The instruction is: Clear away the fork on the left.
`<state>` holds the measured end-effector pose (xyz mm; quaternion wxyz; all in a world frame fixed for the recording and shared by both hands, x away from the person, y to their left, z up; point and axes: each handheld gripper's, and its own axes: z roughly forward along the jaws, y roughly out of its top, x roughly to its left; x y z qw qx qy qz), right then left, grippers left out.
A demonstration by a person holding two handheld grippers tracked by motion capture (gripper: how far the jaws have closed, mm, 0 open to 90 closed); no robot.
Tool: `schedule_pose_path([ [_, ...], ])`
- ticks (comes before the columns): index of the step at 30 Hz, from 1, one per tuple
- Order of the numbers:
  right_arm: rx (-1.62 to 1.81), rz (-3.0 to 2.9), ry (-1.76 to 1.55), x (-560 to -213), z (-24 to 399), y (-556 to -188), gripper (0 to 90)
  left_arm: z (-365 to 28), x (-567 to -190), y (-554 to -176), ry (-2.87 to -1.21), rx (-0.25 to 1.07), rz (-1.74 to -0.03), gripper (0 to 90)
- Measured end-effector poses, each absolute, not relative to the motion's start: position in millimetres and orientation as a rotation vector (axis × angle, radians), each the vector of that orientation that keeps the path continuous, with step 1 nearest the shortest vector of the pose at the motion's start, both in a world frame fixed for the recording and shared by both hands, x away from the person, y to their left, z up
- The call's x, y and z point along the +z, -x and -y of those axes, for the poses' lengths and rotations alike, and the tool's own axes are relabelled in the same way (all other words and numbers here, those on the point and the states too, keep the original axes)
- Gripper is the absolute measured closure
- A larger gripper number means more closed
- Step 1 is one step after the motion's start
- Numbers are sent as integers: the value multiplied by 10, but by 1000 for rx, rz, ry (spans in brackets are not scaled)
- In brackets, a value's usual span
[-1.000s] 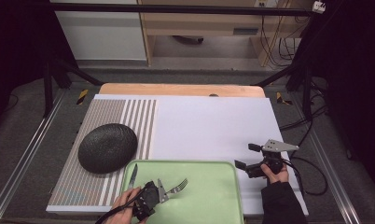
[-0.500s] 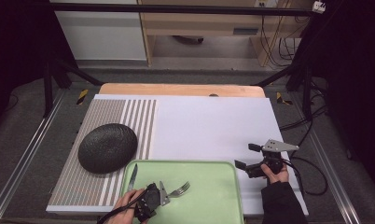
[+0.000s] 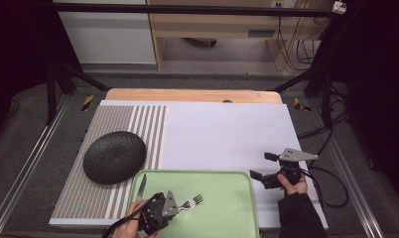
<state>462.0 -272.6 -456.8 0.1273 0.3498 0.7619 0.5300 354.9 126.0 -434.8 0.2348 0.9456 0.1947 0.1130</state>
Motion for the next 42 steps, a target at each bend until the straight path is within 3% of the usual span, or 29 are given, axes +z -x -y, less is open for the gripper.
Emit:
schedule_pose_path([
  [13, 1542, -2217, -1017, -4571, 2723, -4622, 5, -1206, -4465, -3633, -2544, 255, -468, 898],
  [42, 1542, -2216, -1017, -4569, 2725, -4622, 5, -1199, -4558, -3736, -2538, 295, -444, 900],
])
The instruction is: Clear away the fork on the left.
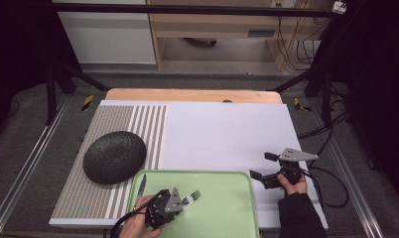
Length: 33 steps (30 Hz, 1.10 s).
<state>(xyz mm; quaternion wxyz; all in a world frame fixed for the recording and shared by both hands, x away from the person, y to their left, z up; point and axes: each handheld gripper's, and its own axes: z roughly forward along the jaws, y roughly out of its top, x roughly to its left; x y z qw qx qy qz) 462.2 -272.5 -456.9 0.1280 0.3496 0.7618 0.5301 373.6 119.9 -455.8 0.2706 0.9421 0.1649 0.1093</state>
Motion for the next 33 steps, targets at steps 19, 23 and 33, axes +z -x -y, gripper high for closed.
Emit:
schedule_pose_path([
  [19, 1540, -2216, -1019, -4569, 2726, -4621, 5, -1287, -4561, -3809, -2521, 330, -477, 899],
  [23, 1540, -2216, -1020, -4569, 2725, -4621, 5, -1303, -4564, -3823, -2520, 338, -485, 899],
  [33, 1539, -2216, -1019, -4570, 2726, -4622, 5, -1334, -4586, -3848, -2528, 340, -499, 899],
])
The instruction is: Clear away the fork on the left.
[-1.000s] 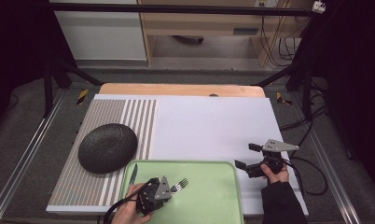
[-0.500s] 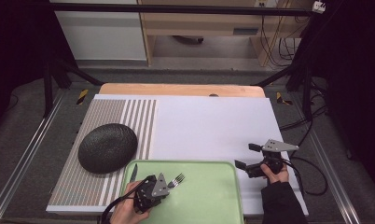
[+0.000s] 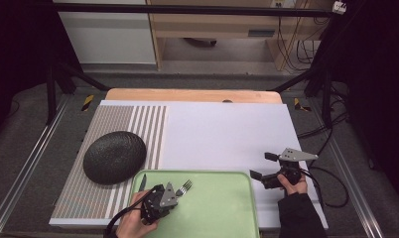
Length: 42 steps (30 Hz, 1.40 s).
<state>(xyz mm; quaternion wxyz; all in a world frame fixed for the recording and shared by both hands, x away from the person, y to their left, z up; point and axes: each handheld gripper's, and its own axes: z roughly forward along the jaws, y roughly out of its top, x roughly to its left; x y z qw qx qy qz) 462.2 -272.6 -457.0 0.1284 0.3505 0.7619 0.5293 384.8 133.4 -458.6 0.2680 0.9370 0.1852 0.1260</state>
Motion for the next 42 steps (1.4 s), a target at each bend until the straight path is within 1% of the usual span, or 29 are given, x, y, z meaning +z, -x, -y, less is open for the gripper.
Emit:
schedule_pose_path([
  [24, 1537, -2214, -1026, -4566, 2731, -4620, 4, -1453, -4589, -3926, -2514, 343, -549, 899],
  [42, 1536, -2215, -1026, -4570, 2726, -4621, 4, -1553, -4581, -3948, -2518, 371, -590, 899],
])
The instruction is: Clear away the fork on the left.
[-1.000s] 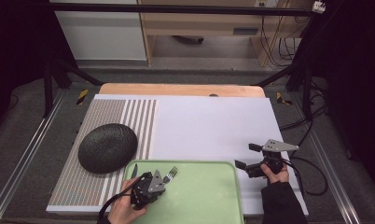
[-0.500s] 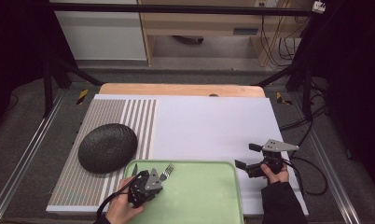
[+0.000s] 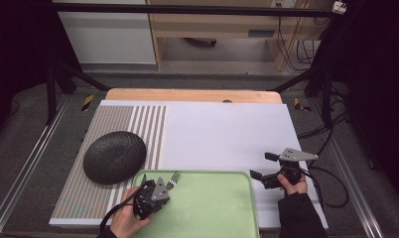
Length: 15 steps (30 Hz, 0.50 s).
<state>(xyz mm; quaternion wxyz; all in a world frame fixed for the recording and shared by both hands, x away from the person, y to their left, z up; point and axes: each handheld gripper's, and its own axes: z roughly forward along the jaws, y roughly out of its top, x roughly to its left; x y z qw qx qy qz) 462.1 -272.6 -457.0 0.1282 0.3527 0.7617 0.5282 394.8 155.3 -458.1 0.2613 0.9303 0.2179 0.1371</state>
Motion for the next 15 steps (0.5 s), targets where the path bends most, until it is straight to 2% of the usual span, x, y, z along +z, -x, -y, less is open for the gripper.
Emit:
schedule_pose_path([
  [15, 1535, -2216, -1026, -4568, 2727, -4620, 4, -1687, -4586, -3961, -2499, 368, -620, 899],
])
